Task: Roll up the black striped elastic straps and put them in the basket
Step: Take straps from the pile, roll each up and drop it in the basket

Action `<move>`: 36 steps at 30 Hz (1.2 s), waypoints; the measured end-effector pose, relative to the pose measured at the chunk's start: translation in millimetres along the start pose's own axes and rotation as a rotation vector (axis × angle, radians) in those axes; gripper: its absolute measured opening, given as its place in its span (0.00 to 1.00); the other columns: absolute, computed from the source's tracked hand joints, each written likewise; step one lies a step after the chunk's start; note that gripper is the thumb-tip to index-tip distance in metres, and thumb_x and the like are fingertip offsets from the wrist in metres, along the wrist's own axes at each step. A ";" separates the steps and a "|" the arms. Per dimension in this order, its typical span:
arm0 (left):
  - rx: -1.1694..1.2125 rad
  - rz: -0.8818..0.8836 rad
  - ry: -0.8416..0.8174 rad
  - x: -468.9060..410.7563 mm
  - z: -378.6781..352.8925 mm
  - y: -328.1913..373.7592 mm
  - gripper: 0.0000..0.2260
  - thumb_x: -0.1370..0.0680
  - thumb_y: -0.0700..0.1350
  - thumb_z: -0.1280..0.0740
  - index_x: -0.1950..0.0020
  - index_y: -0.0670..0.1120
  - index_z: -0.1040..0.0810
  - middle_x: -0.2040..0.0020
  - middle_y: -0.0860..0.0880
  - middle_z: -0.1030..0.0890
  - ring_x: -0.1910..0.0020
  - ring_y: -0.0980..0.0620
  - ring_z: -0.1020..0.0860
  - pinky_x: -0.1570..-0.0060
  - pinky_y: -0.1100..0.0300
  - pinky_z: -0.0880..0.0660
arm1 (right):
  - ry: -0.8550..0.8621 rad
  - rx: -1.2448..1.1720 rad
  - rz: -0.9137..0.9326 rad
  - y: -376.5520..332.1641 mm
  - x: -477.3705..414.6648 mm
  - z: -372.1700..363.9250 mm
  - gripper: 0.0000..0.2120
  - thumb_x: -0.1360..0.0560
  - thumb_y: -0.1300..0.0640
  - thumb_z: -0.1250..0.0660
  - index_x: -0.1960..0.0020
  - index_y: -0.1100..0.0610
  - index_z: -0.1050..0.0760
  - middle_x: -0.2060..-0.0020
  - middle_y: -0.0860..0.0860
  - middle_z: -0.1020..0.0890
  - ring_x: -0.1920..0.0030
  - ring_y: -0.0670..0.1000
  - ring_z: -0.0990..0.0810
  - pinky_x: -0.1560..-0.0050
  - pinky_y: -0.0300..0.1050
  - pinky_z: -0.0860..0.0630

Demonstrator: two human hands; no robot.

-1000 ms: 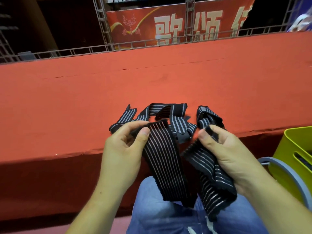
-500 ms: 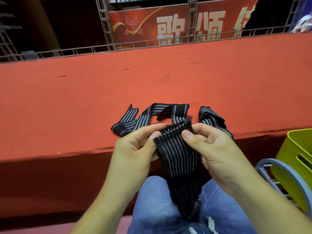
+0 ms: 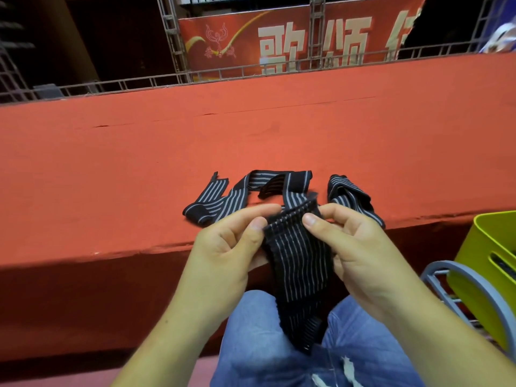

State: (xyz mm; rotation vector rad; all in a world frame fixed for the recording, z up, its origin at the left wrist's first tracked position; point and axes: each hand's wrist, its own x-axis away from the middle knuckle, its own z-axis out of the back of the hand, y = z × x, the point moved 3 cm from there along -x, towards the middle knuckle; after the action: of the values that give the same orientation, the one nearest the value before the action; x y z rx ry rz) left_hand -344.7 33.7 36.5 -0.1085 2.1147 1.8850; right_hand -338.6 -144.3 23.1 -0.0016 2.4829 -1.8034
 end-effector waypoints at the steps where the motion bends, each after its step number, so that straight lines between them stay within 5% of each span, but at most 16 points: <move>1: 0.000 0.000 -0.003 0.1 -0.2 0.3 0.12 0.20 0.45 0.37 0.41 0.47 0.16 0.47 0.47 0.12 0.46 0.52 0.14 0.49 0.59 0.18 | -0.004 -0.004 -0.005 0.8 -0.2 0.0 0.14 0.31 0.49 0.24 0.51 0.57 0.18 0.59 0.57 0.15 0.59 0.52 0.16 0.59 0.43 0.20; 6: 0.004 0.006 -0.020 1.6 -0.9 2.3 0.13 0.20 0.45 0.38 0.41 0.46 0.17 0.47 0.48 0.12 0.46 0.54 0.14 0.50 0.61 0.19 | -0.030 -0.006 -0.014 3.2 0.3 -0.2 0.08 0.31 0.50 0.24 0.56 0.52 0.18 0.60 0.56 0.16 0.61 0.50 0.17 0.61 0.42 0.21; 12: -0.072 -0.008 -0.075 3.8 -1.5 7.7 0.12 0.20 0.50 0.31 0.38 0.50 0.18 0.45 0.51 0.12 0.45 0.54 0.15 0.51 0.63 0.20 | 0.012 0.052 -0.009 6.3 0.6 2.4 0.17 0.28 0.48 0.20 0.55 0.61 0.21 0.58 0.59 0.17 0.56 0.56 0.18 0.50 0.55 0.22; 15: -0.128 -0.043 -0.061 4.3 -2.0 10.0 0.15 0.25 0.43 0.27 0.39 0.49 0.18 0.46 0.53 0.12 0.45 0.56 0.15 0.48 0.66 0.21 | 0.026 0.057 -0.004 8.0 0.6 3.2 0.19 0.29 0.48 0.24 0.54 0.64 0.23 0.57 0.59 0.18 0.55 0.57 0.19 0.48 0.58 0.24; 18: -0.193 -0.096 -0.015 2.9 -0.2 10.1 0.12 0.21 0.36 0.30 0.42 0.49 0.17 0.49 0.54 0.12 0.47 0.57 0.15 0.48 0.68 0.22 | 0.042 0.095 0.020 6.2 2.1 2.9 0.16 0.29 0.48 0.19 0.50 0.57 0.18 0.53 0.54 0.15 0.51 0.52 0.16 0.49 0.48 0.22; 21: -0.241 -0.119 -0.008 1.6 2.3 9.4 0.13 0.20 0.34 0.32 0.43 0.49 0.16 0.48 0.55 0.12 0.46 0.57 0.15 0.47 0.68 0.22 | 0.013 0.180 0.123 -0.2 3.8 1.9 0.14 0.29 0.48 0.24 0.45 0.50 0.15 0.49 0.47 0.12 0.48 0.44 0.14 0.51 0.35 0.21; 27: -0.278 -0.137 0.011 2.5 2.0 11.1 0.11 0.21 0.34 0.31 0.43 0.48 0.15 0.53 0.57 0.12 0.52 0.63 0.16 0.52 0.71 0.24 | 0.013 0.230 0.246 -3.8 5.5 0.7 0.09 0.25 0.53 0.27 0.50 0.57 0.13 0.53 0.54 0.11 0.51 0.50 0.12 0.48 0.41 0.19; 32: -0.327 -0.115 0.001 3.2 0.6 9.8 0.09 0.23 0.48 0.31 0.45 0.54 0.14 0.53 0.57 0.12 0.52 0.59 0.15 0.52 0.68 0.23 | 0.009 0.222 0.256 -3.6 7.8 -1.1 0.08 0.26 0.52 0.27 0.52 0.55 0.14 0.55 0.54 0.11 0.53 0.50 0.13 0.50 0.42 0.19; 36: -0.341 -0.111 -0.007 3.3 1.6 9.2 0.07 0.21 0.44 0.30 0.48 0.54 0.14 0.56 0.55 0.12 0.55 0.59 0.15 0.55 0.68 0.23 | -0.048 0.191 0.222 -4.7 9.7 -3.5 0.08 0.27 0.51 0.27 0.51 0.52 0.13 0.54 0.53 0.11 0.52 0.48 0.13 0.50 0.41 0.19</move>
State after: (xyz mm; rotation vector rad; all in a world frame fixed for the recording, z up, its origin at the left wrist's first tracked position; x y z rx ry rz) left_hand -349.9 36.9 44.3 -0.2866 1.7245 2.1534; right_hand -348.7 -142.9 28.1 0.2285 2.1709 -1.9094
